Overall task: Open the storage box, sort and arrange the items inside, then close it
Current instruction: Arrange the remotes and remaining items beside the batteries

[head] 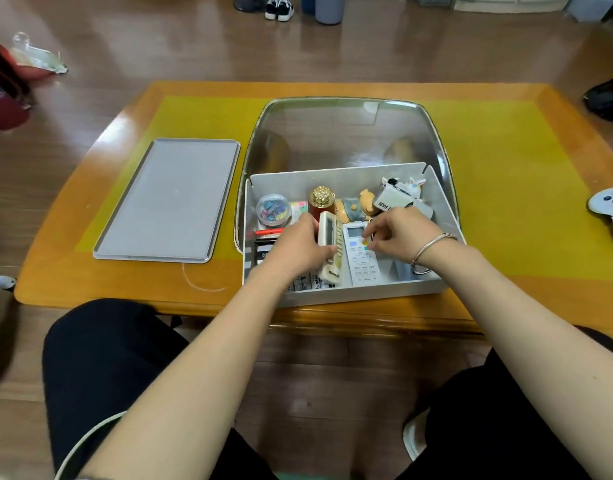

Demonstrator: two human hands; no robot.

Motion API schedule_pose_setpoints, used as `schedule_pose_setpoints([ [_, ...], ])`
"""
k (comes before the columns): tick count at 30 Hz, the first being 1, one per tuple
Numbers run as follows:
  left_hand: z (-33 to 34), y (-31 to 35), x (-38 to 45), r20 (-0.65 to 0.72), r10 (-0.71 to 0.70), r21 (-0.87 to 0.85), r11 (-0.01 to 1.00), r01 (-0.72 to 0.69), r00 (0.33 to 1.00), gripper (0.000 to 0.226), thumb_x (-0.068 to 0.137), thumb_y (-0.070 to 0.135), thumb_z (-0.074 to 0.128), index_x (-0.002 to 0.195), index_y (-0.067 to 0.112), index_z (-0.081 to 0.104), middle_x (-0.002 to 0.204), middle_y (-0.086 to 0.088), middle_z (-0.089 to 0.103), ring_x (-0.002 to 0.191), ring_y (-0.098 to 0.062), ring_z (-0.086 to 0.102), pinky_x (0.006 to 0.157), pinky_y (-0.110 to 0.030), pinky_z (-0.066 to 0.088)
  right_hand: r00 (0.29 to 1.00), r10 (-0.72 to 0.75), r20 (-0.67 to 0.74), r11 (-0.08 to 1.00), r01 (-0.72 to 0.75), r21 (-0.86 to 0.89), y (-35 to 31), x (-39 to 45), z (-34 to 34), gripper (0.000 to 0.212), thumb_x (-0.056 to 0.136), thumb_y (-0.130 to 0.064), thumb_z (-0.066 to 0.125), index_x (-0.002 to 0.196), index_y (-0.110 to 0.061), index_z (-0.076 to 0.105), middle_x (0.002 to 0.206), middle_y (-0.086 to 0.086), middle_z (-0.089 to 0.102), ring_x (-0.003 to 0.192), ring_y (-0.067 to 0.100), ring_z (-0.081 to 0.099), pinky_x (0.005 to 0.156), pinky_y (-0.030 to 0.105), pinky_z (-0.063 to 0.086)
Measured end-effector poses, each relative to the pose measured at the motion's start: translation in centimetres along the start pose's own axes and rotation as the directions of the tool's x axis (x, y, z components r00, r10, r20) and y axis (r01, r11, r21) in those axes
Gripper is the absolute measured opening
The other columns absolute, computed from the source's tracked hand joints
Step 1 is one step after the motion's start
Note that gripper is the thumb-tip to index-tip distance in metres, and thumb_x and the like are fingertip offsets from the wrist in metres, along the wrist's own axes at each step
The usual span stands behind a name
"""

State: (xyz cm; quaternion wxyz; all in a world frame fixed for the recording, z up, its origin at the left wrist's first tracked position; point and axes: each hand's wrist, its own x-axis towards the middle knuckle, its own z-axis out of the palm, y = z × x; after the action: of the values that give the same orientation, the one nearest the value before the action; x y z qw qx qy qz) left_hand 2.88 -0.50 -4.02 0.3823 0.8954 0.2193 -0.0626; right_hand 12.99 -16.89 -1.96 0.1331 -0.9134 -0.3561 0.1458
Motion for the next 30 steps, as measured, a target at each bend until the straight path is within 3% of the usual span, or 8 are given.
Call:
schedule_pose_setpoints([
  [5, 2.0, 0.0, -0.1, 0.011, -0.004, 0.006, 1.000, 0.004, 1.000, 0.059, 0.080, 0.029, 0.076, 0.127, 0.023, 0.042, 0.117, -0.002, 0.063, 0.092, -0.017, 0.062, 0.074, -0.032, 0.053, 0.995, 0.042, 0.093, 0.978, -0.021, -0.208, 0.1, 0.6, 0.9, 0.036, 0.079, -0.037, 0.072, 0.113, -0.027, 0.065, 0.104, -0.002, 0.068, 0.097, 0.019, 0.061, 0.078, 0.026, 0.045],
  [7, 2.1, 0.0, -0.1, 0.004, 0.002, 0.049, 0.999, -0.003, 1.000, 0.057, 0.080, 0.029, 0.076, 0.129, 0.022, 0.046, 0.113, -0.003, 0.065, 0.083, -0.015, 0.064, 0.066, -0.029, 0.053, 0.990, 0.054, 0.130, 0.971, -0.021, -0.239, 0.2, 0.9, 1.3, 0.042, 0.078, -0.038, 0.072, 0.118, -0.029, 0.063, 0.111, -0.001, 0.066, 0.102, 0.020, 0.060, 0.082, 0.028, 0.048],
  [9, 2.1, -0.2, -0.2, -0.032, 0.022, 0.124, 0.992, -0.018, 0.999, 0.056, 0.082, 0.031, 0.074, 0.131, 0.019, 0.049, 0.118, -0.005, 0.063, 0.091, -0.017, 0.063, 0.067, -0.026, 0.046, 0.984, 0.070, 0.164, 0.967, -0.026, -0.255, 0.1, 1.0, 1.5, 0.047, 0.077, -0.037, 0.073, 0.122, -0.030, 0.060, 0.117, 0.000, 0.064, 0.105, 0.022, 0.059, 0.087, 0.034, 0.050],
  [12, 2.2, -0.4, -0.2, -0.109, 0.059, 0.188, 0.981, -0.037, 0.992, 0.055, 0.083, 0.035, 0.072, 0.129, 0.017, 0.049, 0.122, -0.006, 0.062, 0.109, -0.024, 0.058, 0.076, -0.029, 0.042, 0.984, 0.075, 0.165, 0.967, -0.031, -0.254, 0.2, 1.0, 1.5, 0.049, 0.077, -0.037, 0.073, 0.123, -0.031, 0.058, 0.119, 0.001, 0.063, 0.107, 0.022, 0.058, 0.089, 0.037, 0.050],
  [18, 2.7, -0.2, -0.3, -0.056, 0.067, 0.159, 0.986, -0.057, 0.996, 0.055, 0.082, 0.028, 0.073, 0.128, 0.015, 0.046, 0.123, -0.008, 0.061, 0.113, -0.025, 0.057, 0.086, -0.038, 0.051, 0.981, 0.063, 0.185, 0.979, -0.024, -0.204, 0.3, 0.6, 1.5, 0.052, 0.076, -0.034, 0.075, 0.125, -0.026, 0.058, 0.111, 0.003, 0.065, 0.102, 0.022, 0.059, 0.087, 0.031, 0.049],
  [27, 2.3, -0.7, -0.4, -0.047, 0.076, 0.158, 0.985, -0.068, 0.996, 0.058, 0.082, 0.026, 0.073, 0.132, 0.018, 0.043, 0.125, -0.008, 0.060, 0.116, -0.026, 0.055, 0.090, -0.038, 0.049, 0.967, 0.023, 0.255, 0.977, 0.032, -0.212, -0.2, 0.4, 0.9, 0.058, 0.078, -0.029, 0.075, 0.131, -0.021, 0.053, 0.112, 0.004, 0.064, 0.102, 0.021, 0.059, 0.083, 0.024, 0.043],
  [30, 2.2, -0.7, -0.5, -0.048, 0.077, 0.163, 0.984, -0.068, 0.996, 0.058, 0.082, 0.029, 0.073, 0.132, 0.019, 0.044, 0.124, -0.005, 0.061, 0.113, -0.024, 0.057, 0.084, -0.034, 0.049, 0.961, 0.028, 0.276, 0.980, 0.028, -0.197, -0.1, 0.2, 0.6, 0.058, 0.079, -0.026, 0.074, 0.132, -0.022, 0.052, 0.112, 0.003, 0.065, 0.101, 0.020, 0.059, 0.080, 0.022, 0.040],
])
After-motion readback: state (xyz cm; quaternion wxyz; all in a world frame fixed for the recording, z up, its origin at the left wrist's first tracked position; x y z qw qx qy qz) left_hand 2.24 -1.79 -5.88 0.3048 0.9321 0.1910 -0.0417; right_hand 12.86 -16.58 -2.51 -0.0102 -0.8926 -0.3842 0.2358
